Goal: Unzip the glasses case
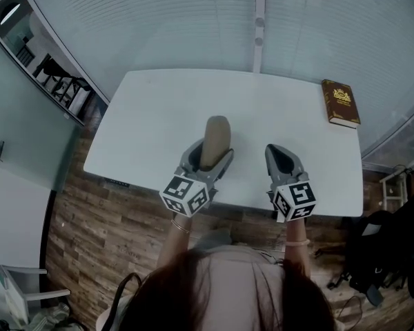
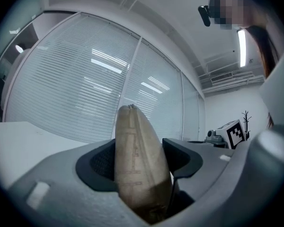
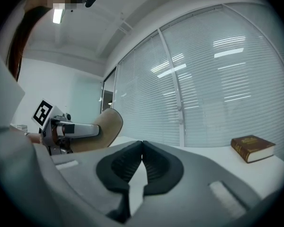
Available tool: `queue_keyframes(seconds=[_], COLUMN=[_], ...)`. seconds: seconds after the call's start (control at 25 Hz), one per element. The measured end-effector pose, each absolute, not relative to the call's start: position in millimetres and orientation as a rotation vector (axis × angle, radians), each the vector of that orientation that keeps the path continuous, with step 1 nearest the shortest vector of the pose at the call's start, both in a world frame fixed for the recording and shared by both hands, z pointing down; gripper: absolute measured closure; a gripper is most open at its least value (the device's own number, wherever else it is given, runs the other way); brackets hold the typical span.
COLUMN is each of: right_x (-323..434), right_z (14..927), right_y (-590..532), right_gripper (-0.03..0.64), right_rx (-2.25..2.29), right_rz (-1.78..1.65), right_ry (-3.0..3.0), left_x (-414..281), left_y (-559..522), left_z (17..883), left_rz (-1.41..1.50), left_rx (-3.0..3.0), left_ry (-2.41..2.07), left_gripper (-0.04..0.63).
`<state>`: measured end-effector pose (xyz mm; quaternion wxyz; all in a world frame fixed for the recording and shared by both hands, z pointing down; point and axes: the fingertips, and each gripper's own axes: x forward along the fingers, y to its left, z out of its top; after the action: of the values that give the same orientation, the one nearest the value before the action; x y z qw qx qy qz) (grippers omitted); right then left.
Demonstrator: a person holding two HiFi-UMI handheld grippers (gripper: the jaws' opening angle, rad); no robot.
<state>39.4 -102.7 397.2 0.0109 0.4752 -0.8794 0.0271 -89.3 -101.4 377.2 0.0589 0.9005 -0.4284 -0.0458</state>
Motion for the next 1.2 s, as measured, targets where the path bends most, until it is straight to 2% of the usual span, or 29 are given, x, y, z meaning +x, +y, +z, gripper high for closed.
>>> queue_keyframes(seconds=[1.2], right_x=[50], right_z=[395], right_y=[-20], right_gripper=[0.614], right_rx=[1.448], right_rz=[0.039], right_ry=[-2.730], left_x=[-81], left_y=[-18], left_z=[375], left_rz=[-0.166], left_rx=[2.713], left_ry=[-1.319], left_gripper=[0.305])
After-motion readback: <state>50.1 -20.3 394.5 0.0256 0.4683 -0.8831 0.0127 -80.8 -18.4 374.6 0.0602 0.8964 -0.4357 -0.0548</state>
